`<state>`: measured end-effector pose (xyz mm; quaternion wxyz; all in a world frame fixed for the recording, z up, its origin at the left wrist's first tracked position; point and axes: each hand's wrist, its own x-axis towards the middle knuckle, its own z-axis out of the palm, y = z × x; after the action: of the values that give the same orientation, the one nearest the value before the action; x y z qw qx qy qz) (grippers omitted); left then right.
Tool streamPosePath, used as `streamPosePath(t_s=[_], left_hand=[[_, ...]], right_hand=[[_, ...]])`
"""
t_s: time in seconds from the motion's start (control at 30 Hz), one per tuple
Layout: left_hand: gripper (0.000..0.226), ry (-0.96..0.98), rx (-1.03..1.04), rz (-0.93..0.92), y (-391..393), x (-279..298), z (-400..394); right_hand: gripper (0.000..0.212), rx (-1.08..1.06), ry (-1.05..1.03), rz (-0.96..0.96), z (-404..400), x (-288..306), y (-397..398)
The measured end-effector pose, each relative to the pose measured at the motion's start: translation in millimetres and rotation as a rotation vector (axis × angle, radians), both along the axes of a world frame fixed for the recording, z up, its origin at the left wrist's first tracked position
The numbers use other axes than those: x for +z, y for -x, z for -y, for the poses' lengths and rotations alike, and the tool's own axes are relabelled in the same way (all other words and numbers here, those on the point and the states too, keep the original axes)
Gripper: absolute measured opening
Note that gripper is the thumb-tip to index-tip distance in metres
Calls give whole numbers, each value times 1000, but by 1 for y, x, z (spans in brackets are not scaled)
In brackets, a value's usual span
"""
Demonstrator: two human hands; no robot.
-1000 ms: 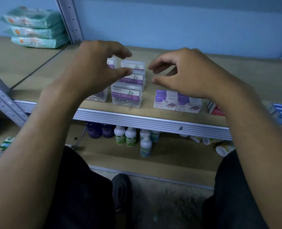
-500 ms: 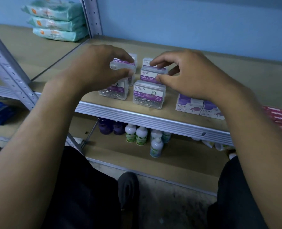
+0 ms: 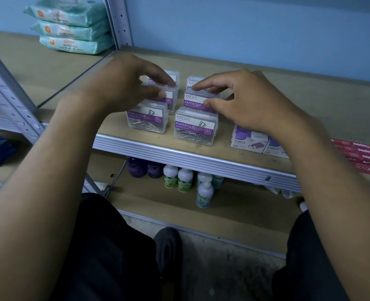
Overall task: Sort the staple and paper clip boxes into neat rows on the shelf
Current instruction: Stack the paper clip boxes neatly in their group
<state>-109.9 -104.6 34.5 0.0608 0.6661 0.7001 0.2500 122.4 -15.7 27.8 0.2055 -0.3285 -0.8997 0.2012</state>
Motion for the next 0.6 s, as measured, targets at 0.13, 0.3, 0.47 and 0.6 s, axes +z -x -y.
streamPosePath(t_s=[0.13,0.3,0.47,0.6], left_hand=[[26,-14,-9,19,1,1,3],[25,-47,-12,-22,0,7,14],[28,-37,-40,-48,1,6,28],[25,-26,-39,-16,3,4,30]], right_hand=[[33,-17,6,-34,0,-2,2],[31,-18,23,-49,7,3,-4],[29,-1,49,-40,17,10,-9],[26,8,71,-14,18,10,-10]])
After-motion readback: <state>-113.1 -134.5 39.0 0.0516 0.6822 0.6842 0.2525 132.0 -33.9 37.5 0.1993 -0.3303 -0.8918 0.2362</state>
